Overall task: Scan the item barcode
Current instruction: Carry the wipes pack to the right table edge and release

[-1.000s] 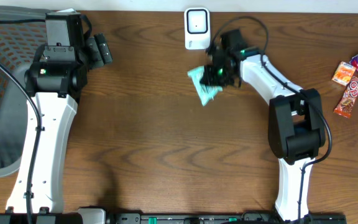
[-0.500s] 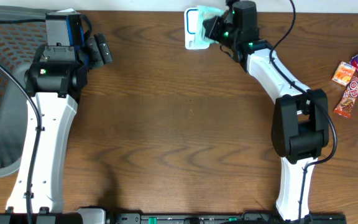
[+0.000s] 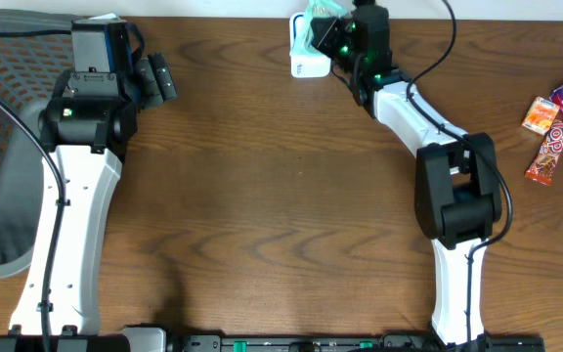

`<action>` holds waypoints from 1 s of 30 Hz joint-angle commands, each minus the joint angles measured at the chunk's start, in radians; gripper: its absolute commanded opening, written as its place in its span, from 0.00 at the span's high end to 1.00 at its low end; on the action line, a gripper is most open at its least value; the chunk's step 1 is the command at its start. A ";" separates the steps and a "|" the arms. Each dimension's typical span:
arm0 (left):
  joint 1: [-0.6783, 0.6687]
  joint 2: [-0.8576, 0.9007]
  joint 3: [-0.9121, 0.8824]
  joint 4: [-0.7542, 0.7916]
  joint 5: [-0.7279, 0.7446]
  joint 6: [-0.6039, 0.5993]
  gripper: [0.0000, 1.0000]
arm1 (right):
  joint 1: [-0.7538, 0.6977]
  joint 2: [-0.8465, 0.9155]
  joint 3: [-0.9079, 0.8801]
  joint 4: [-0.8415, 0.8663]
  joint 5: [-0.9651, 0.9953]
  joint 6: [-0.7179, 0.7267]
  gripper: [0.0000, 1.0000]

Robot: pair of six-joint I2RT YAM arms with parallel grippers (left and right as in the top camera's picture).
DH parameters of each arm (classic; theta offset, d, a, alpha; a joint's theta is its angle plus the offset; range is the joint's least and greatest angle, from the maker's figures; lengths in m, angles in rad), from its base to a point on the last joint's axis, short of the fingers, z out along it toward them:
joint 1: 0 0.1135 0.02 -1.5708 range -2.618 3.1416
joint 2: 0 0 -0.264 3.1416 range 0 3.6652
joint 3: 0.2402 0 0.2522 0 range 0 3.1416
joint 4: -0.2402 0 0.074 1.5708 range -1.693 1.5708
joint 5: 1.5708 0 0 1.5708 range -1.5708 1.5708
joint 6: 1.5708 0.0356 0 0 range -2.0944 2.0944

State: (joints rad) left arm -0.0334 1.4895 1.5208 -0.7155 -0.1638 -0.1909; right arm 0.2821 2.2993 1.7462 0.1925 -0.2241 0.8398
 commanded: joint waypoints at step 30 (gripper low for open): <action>0.005 0.007 0.002 -0.003 -0.013 -0.013 0.02 | -0.702 -0.216 0.039 -0.842 0.529 -0.572 0.61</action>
State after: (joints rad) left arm -0.0334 1.4899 1.5208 -0.7155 -0.1638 -0.1909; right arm -0.3904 2.0918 1.7794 -0.6365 0.2169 0.3260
